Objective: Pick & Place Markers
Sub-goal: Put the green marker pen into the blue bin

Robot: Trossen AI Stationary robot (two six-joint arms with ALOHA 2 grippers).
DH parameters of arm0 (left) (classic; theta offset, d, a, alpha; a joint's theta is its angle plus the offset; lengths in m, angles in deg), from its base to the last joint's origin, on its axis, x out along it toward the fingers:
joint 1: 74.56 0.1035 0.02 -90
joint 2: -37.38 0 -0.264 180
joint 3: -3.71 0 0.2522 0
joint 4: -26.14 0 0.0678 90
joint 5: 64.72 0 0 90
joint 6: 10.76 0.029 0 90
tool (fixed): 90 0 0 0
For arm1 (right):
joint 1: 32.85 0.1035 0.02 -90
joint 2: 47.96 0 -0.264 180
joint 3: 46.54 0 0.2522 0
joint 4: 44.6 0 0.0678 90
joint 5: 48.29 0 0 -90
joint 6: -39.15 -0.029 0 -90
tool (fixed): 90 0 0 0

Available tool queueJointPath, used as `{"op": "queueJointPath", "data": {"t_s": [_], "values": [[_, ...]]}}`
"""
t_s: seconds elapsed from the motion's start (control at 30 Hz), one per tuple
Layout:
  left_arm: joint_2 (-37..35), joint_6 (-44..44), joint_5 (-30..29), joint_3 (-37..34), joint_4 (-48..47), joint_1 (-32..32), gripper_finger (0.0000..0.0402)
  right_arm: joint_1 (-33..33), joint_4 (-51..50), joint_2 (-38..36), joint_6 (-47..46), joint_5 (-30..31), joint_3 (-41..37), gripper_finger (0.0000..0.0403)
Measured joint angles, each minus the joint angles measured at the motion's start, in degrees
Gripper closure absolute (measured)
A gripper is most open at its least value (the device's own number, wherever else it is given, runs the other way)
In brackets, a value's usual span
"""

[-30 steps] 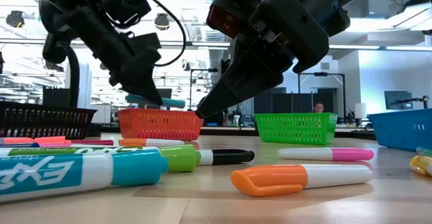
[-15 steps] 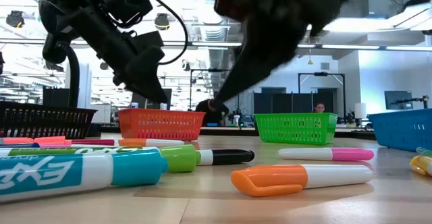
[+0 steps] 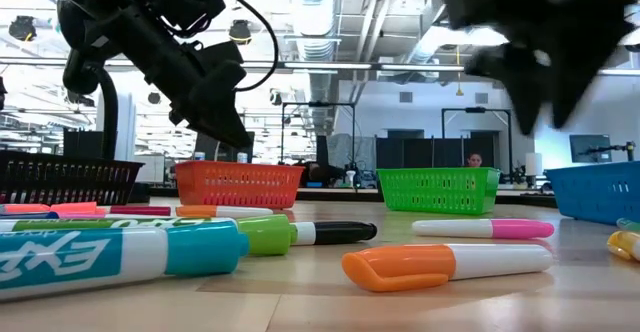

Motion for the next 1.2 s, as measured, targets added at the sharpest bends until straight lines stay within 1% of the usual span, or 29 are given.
{"op": "queueJointPath", "data": {"t_s": [0.2, 0.33, 0.57, 0.73, 0.87, 0.97, 1.07, 1.2], "values": [[0.0, 0.2, 0.0, 0.0, 0.1, -0.4, 0.0271, 4.5, 0.8, 0.2, 0.0, -0.2, -6.8, 0.0249], [0.0, 0.4, 0.0, 0.0, 0.1, -0.5, 0.0271, 6.5, 6.3, 0.2, 0.0, -0.2, -9.5, 0.0249], [0.0, 0.4, 0.0, 0.0, 0.5, -0.5, 0.0271, 6.8, 12.3, 0.2, -0.1, 1.5, -12.5, 0.0249], [0.0, 0.4, 0.0, 0.0, 0.6, -0.5, 0.0271, 6.9, 14.7, 0.2, -0.1, 0.0, -15.1, 0.0249], [0.0, 0.4, 0.0, 0.0, 0.7, -0.5, 0.0271, 6.9, 16.5, 0.2, -0.1, 0.0, -17.0, 0.0249], [0.0, 0.4, 0.0, 0.0, 0.7, -0.5, 0.0271, 6.9, 19.9, 0.1, 0.0, 0.1, -19.2, 0.0250], [0.0, 0.4, 0.0, 0.0, 0.7, -0.5, 0.0271, 6.9, 22.9, -0.2, 0.0, 0.4, -21.3, 0.0261], [0.0, 0.4, 0.0, 0.0, 0.7, -0.5, 0.0271, 6.8, 23.8, -0.2, 0.1, 0.9, -22.0, 0.0299]]}}
